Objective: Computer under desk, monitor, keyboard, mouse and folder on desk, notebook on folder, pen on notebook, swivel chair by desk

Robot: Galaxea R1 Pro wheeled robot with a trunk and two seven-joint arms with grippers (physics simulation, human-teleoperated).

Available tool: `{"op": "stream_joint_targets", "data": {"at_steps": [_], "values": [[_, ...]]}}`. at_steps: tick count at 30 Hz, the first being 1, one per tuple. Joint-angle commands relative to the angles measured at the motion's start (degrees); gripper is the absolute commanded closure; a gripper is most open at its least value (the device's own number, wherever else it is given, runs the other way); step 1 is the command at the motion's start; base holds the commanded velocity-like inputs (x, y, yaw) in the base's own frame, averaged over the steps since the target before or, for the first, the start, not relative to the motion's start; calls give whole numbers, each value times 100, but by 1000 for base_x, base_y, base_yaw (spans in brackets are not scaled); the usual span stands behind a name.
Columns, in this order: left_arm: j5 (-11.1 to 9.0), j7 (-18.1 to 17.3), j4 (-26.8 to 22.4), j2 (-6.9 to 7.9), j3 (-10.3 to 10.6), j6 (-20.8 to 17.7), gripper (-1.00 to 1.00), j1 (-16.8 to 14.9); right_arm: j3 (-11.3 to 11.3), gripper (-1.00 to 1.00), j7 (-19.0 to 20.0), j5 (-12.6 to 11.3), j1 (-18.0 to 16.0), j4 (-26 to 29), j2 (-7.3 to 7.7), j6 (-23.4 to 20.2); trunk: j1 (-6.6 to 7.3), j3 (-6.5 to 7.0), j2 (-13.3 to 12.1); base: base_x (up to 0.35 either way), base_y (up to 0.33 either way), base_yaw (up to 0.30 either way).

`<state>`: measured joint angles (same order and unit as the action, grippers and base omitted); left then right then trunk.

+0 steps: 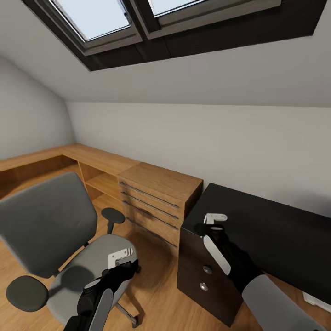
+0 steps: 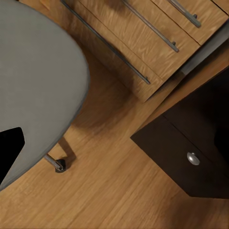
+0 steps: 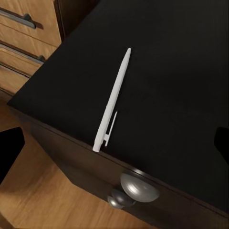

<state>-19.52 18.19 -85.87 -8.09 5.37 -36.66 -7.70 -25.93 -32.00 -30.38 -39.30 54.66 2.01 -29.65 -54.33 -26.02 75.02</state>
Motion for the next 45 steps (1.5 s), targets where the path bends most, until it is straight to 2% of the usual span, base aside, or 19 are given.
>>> {"op": "stream_joint_targets", "data": {"at_steps": [1,4,6,10,11,13,17,25,35,45], "values": [[-60,53,-7,0,5,-16,-100,-4,-31,-100,-54,-27,-7,-8,8,7,0,-7,4,0,0,0],[-60,54,-6,0,6,-16,-100,-4,-41,-100,-53,14,-7,-38,9,61,0,-7,4,0,0,0],[-60,54,-7,0,6,-16,-100,-4,-48,-100,-50,53,-7,-81,10,332,0,-7,4,0,0,0],[-55,54,-7,0,5,-16,-100,-4,-50,-100,-39,87,-7,-200,10,542,0,-7,4,0,0,0],[-53,54,-7,0,7,-16,-100,-4,-50,-100,-12,231,-7,-453,7,762,0,-7,4,0,0,0],[-52,54,-8,0,7,-16,-100,-4,-45,-100,55,379,-7,-674,4,936,0,-7,4,0,0,0],[-47,54,-9,0,7,-11,-100,-4,-37,-100,334,568,-11,-941,2,1178,0,-7,4,21,0,0],[-43,54,-9,0,8,-8,-100,-4,-35,-100,560,629,-15,-1169,1,1267,0,-7,4,139,0,0],[-43,50,-9,0,8,-9,-100,-4,-32,-100,919,638,-34,-1849,-51,1537,0,-7,4,252,0,0],[-63,45,-18,0,8,-32,-100,-4,-27,-100,1026,638,-44,-2084,-94,1614,0,-7,4,66,0,0]]}}
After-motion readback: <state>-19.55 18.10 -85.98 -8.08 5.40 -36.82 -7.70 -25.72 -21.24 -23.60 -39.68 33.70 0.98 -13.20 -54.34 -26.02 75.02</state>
